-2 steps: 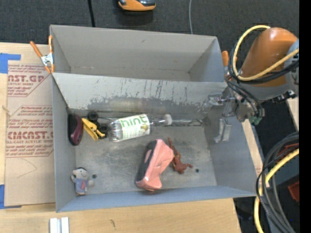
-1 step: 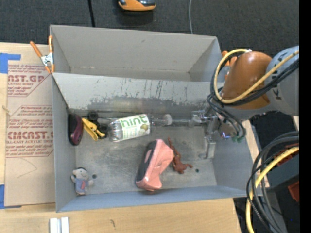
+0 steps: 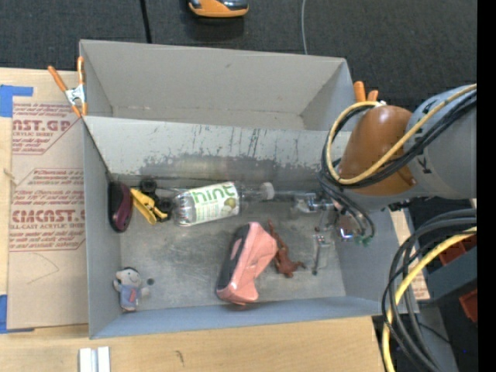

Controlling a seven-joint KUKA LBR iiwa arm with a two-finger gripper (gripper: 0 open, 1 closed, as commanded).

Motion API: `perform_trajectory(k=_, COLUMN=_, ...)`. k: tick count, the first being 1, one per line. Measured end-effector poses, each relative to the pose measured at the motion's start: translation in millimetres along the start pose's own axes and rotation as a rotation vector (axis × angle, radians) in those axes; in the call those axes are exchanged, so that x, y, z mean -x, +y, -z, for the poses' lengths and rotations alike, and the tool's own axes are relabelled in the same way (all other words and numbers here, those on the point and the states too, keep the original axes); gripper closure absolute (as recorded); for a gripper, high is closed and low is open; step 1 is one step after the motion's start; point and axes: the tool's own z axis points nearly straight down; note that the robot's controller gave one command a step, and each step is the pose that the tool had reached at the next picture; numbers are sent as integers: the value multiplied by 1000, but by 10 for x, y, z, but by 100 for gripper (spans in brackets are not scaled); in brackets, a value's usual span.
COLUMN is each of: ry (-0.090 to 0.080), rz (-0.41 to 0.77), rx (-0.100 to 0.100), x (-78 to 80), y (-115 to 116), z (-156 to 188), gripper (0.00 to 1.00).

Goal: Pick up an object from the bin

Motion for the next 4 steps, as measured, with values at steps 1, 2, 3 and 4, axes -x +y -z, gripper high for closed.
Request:
perform_trajectory(k=1, ry=2, rz=57, rx=-2, x=-126, y=127, z=-161, gripper=0)
perform_trajectory(k=2, ry=0, rz=318, rx=-2, x=-356, y=337, z=-240, gripper=100)
perform_trajectory(k=3, ry=0, rz=319, rx=-2, x=-356, y=337, z=-240, gripper=100)
perform_trajectory(k=4, ry=3, rz=274, rx=0, x=-470, y=233, z=-21, gripper=100)
